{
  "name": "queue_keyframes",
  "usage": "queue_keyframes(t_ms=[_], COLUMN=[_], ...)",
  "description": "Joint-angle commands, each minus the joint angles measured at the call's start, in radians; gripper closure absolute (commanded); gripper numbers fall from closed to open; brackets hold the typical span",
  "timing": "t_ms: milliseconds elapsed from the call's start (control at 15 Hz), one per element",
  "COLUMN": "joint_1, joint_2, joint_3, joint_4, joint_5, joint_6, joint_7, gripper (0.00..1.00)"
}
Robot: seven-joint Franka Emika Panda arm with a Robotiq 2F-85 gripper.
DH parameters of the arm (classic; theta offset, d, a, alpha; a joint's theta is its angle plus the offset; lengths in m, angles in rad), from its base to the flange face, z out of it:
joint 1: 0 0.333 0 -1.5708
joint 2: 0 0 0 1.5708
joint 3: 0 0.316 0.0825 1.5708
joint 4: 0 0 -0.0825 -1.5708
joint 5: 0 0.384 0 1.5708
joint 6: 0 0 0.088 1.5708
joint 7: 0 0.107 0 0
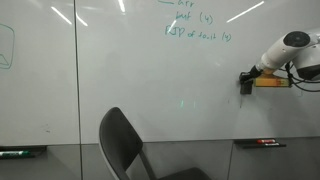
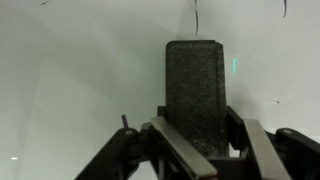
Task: Pick up the eraser from the black chair and wipe off the black writings on the board
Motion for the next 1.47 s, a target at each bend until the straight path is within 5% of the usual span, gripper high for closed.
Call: queue_keyframes(t_ms=[0, 333, 800, 1133, 1200, 1400], joint_1=[-0.010, -0.045, -0.137, -0.175, -0.188, -0.213], joint_2=[0.047, 0.063, 0.135, 0.186, 0.185, 0.196], joint_3=[-0.007, -0.028, -0.064, 0.038, 0.076, 0.149], joint_4=[0.125, 0.139, 0.227, 0.330, 0.336, 0.358], joint_5=[-0.236, -0.462, -0.611, -0.888, -0.794, -0.785], joint_6=[-0.008, -0.008, -0.009, 0.019, 0.022, 0.083], joint_7=[0.231, 0.470, 0.653, 0.952, 0.853, 0.833], gripper=[0.68, 0.68, 0.68, 0.68, 0.68, 0.68])
